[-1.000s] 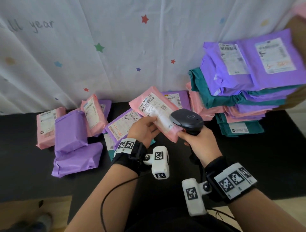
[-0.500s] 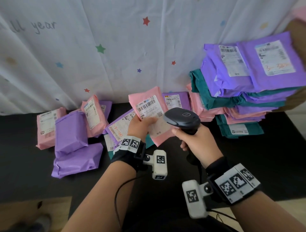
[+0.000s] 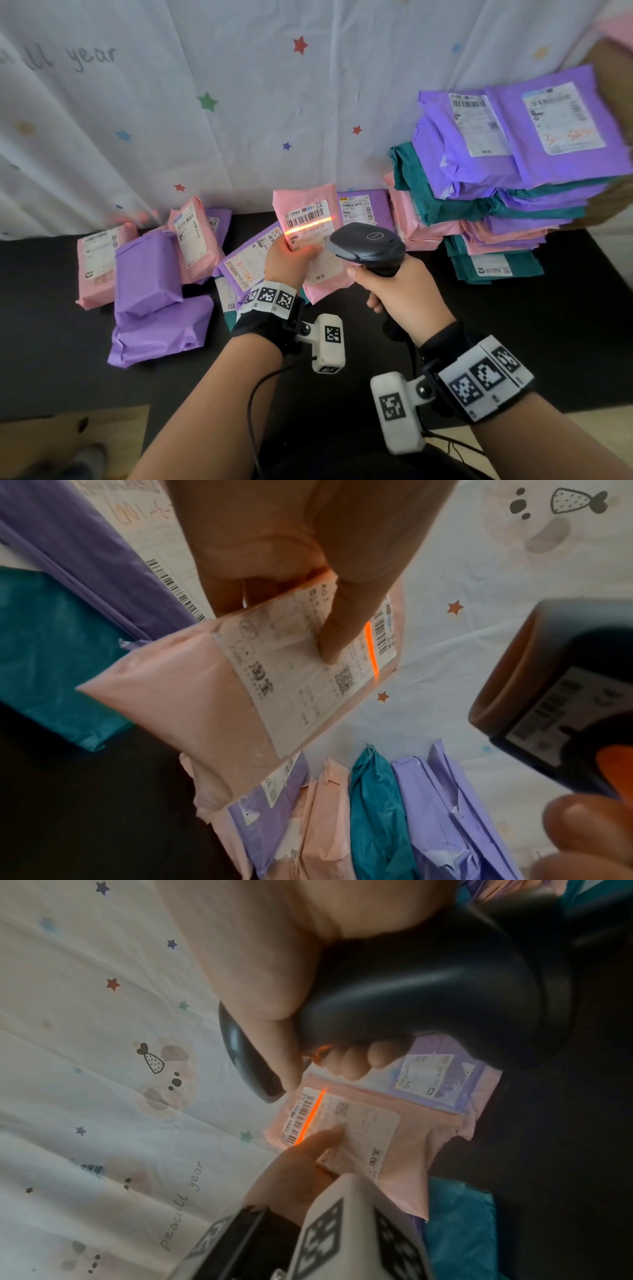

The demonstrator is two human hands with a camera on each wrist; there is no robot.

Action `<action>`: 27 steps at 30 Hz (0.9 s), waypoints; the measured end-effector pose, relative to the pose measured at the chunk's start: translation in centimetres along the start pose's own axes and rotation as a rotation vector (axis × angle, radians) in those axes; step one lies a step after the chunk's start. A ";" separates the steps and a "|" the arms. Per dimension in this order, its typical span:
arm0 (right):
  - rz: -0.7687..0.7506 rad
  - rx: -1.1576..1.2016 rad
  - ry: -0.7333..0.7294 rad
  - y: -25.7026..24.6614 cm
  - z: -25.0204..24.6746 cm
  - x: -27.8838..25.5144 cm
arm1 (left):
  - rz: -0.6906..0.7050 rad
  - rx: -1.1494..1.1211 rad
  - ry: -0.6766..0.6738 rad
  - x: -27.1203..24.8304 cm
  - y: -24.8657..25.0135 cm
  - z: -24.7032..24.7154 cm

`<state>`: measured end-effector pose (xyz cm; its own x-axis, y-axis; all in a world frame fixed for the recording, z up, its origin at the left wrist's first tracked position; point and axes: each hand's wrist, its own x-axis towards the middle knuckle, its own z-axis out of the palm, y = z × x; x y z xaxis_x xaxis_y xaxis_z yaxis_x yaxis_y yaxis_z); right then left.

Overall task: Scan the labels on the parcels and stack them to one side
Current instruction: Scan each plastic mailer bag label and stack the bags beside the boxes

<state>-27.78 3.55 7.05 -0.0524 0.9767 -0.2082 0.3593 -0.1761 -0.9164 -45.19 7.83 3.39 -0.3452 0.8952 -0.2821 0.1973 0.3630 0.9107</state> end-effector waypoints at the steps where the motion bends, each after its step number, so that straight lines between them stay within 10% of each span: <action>1: 0.004 -0.002 0.002 0.0 0.0 0.0 | 0.000 0.011 0.000 0.0 0.0 0.0; 18: 0.009 0.095 0.070 0.2 -1.3 0.1 | -0.047 -0.048 -0.027 0.1 1.0 0.9; 27: -0.012 0.243 0.293 0.5 -7.5 1.2 | -0.148 -0.532 -0.183 0.6 7.4 5.3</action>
<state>-20.69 5.56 8.91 0.2260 0.9664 -0.1229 0.1272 -0.1543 -0.9798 -39.07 12.48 8.37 -0.1608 0.8920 -0.4224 -0.3455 0.3500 0.8707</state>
